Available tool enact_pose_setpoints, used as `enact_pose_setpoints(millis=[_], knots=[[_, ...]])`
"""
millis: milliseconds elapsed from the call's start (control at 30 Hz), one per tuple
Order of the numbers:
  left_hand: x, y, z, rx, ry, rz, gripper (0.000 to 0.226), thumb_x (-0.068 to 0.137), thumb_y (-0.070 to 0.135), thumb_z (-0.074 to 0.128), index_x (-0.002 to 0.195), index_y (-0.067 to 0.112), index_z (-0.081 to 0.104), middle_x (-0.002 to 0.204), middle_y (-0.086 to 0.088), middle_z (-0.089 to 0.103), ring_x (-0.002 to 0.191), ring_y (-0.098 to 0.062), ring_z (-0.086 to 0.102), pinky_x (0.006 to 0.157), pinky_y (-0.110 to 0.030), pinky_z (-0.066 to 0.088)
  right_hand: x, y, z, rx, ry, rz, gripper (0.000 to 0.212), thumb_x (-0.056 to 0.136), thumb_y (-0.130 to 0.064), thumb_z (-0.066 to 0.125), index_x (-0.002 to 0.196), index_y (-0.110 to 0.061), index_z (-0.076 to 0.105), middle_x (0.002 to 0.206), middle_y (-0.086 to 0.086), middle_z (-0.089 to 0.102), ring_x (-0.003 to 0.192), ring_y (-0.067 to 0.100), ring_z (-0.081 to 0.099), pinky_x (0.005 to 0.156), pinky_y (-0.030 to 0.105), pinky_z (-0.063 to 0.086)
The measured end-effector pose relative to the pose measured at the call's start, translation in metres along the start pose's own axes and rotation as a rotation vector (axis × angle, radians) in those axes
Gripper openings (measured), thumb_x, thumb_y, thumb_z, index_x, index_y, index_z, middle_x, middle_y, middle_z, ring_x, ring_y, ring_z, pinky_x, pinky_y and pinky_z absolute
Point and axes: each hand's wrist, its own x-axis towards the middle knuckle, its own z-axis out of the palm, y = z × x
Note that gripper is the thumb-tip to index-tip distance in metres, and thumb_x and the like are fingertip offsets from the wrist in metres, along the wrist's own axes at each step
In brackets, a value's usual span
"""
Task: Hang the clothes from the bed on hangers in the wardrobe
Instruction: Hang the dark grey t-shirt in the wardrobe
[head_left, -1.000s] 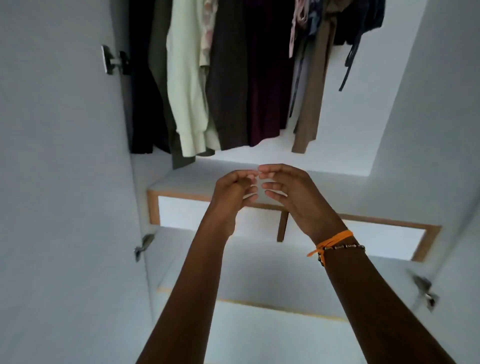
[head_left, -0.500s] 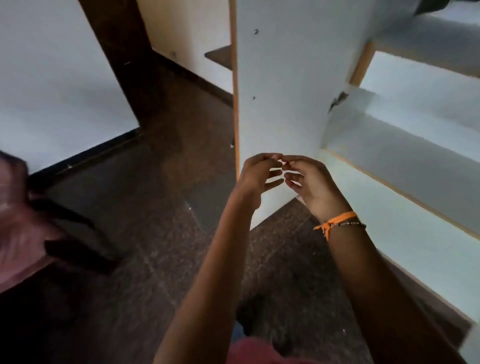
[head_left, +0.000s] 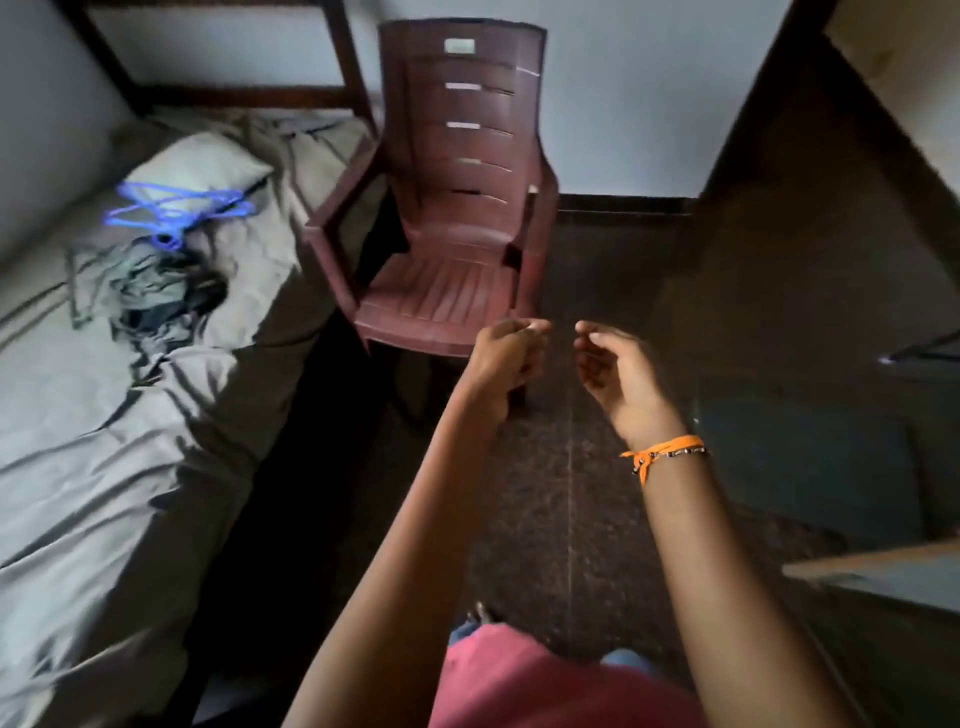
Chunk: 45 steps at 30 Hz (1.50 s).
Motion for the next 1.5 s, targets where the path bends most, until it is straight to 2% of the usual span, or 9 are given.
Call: enact_pose_setpoints(millis=[167, 367, 733, 933, 1100, 1300, 1367, 1433, 1500], knots=[[0.035, 0.026, -0.142, -0.116, 0.292, 0.019, 0.018, 0.094, 0.012, 0.050, 0.086, 0.022, 0.062, 0.079, 0.005, 0.058, 0.072, -0.007, 0.054, 0.075, -0.024, 0.046, 0.056, 0.036, 0.152, -0.104, -0.201, 0.104, 0.027, 0.091, -0.006, 0.045, 0.077, -0.015, 0.066, 0.058, -0.009, 0.065, 0.058, 0.004, 0.056, 0.054, 0.012, 0.045], [0.086, 0.041, -0.270, -0.213, 0.501, -0.006, 0.022, 0.096, 0.011, 0.046, 0.086, 0.022, 0.062, 0.076, 0.006, 0.057, 0.070, -0.006, 0.050, 0.072, -0.021, 0.046, 0.118, 0.080, 0.291, -0.278, -0.434, 0.186, 0.026, 0.093, -0.009, 0.042, 0.084, -0.016, 0.066, 0.074, -0.003, 0.060, 0.067, 0.007, 0.054, 0.066, 0.018, 0.043], [0.214, 0.104, -0.470, -0.348, 0.711, -0.060, 0.016, 0.097, 0.011, 0.045, 0.102, 0.014, 0.061, 0.079, 0.005, 0.055, 0.064, -0.005, 0.048, 0.058, -0.012, 0.040, 0.260, 0.119, 0.551, -0.530, -0.614, 0.368, 0.026, 0.093, -0.010, 0.043, 0.077, -0.017, 0.063, 0.052, -0.009, 0.061, 0.056, 0.007, 0.050, 0.058, 0.017, 0.040], [0.269, 0.092, -0.568, -0.460, 0.801, -0.158, 0.021, 0.098, 0.012, 0.044, 0.088, 0.019, 0.061, 0.078, 0.004, 0.055, 0.064, -0.006, 0.049, 0.061, -0.018, 0.037, 0.311, 0.177, 0.632, -0.607, -0.654, 0.446, 0.028, 0.093, -0.003, 0.042, 0.077, -0.012, 0.062, 0.064, 0.000, 0.057, 0.059, 0.010, 0.050, 0.057, 0.017, 0.040], [0.320, 0.082, -0.645, -0.485, 0.752, -0.276, 0.016, 0.097, 0.013, 0.047, 0.093, 0.016, 0.062, 0.077, 0.005, 0.057, 0.062, -0.005, 0.049, 0.057, -0.014, 0.038, 0.357, 0.234, 0.695, -0.760, -0.624, 0.483, 0.027, 0.094, -0.005, 0.041, 0.080, -0.010, 0.063, 0.073, 0.002, 0.056, 0.062, 0.011, 0.049, 0.060, 0.019, 0.038], [0.356, 0.062, -0.752, -0.511, 0.790, -0.363, 0.016, 0.096, 0.012, 0.049, 0.087, 0.016, 0.062, 0.071, 0.004, 0.055, 0.060, -0.006, 0.047, 0.060, -0.017, 0.036, 0.414, 0.321, 0.790, -1.106, -0.815, 0.298, 0.021, 0.094, -0.004, 0.047, 0.110, -0.002, 0.061, 0.105, 0.009, 0.055, 0.075, 0.011, 0.054, 0.062, 0.009, 0.042], [0.372, 0.054, -0.783, -0.556, 0.853, -0.368, 0.018, 0.095, 0.007, 0.049, 0.082, 0.013, 0.060, 0.068, 0.001, 0.051, 0.052, -0.004, 0.043, 0.051, -0.013, 0.035, 0.437, 0.360, 0.817, -1.268, -0.926, 0.170, 0.027, 0.091, 0.000, 0.052, 0.115, 0.005, 0.060, 0.123, 0.016, 0.049, 0.101, 0.019, 0.057, 0.079, 0.010, 0.043], [0.390, 0.050, -0.805, -0.570, 0.857, -0.399, 0.022, 0.096, 0.004, 0.046, 0.079, 0.013, 0.058, 0.066, 0.001, 0.047, 0.047, -0.004, 0.037, 0.042, -0.011, 0.028, 0.456, 0.396, 0.828, -1.484, -1.060, 0.123, 0.027, 0.089, -0.005, 0.056, 0.114, 0.004, 0.063, 0.142, 0.017, 0.034, 0.130, 0.023, 0.041, 0.102, 0.017, 0.029], [0.404, 0.045, -0.816, -0.533, 0.790, -0.444, 0.024, 0.097, 0.009, 0.045, 0.079, 0.018, 0.058, 0.067, 0.004, 0.049, 0.053, -0.005, 0.039, 0.045, -0.012, 0.025, 0.473, 0.421, 0.830, -1.731, -1.152, 0.116, 0.027, 0.088, -0.015, 0.058, 0.110, -0.002, 0.065, 0.155, 0.011, 0.012, 0.135, 0.021, 0.037, 0.106, 0.023, 0.030]])
